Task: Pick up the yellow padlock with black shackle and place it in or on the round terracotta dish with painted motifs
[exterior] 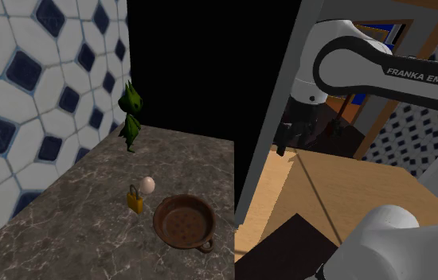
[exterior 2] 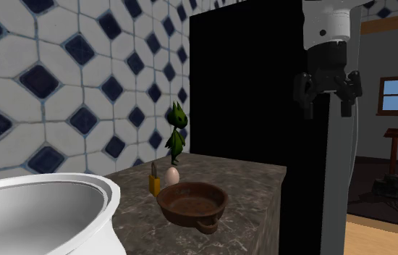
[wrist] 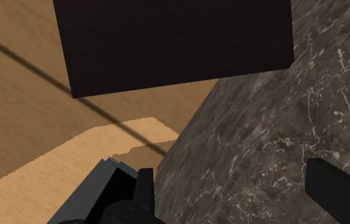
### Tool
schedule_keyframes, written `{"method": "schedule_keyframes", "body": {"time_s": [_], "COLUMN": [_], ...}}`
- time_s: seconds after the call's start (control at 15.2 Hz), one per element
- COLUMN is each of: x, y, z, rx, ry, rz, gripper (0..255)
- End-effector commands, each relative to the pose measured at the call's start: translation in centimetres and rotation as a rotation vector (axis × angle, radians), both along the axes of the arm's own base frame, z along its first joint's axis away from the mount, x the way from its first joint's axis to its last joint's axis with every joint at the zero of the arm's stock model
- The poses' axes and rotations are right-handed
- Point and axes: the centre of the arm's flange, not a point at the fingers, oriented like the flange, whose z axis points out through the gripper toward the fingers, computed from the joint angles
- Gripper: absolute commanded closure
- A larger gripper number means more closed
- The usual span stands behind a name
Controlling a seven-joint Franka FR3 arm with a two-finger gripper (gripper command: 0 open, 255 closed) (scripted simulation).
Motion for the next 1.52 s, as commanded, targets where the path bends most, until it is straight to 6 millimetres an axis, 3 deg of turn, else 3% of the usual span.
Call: {"method": "schedule_keyframes", "body": {"time_s": [0.0,0.73,1.45], "x": [0.0,9.9,18.2], "y": [0.0,10.4,22.0], "z": [0.0,-4.1,-8.4], "rx": [0.0,0.016,0.032], "ry": [0.0,0.052,0.104], "rz": [0.0,0.126,0.252], "gripper": [0,0,0]}}
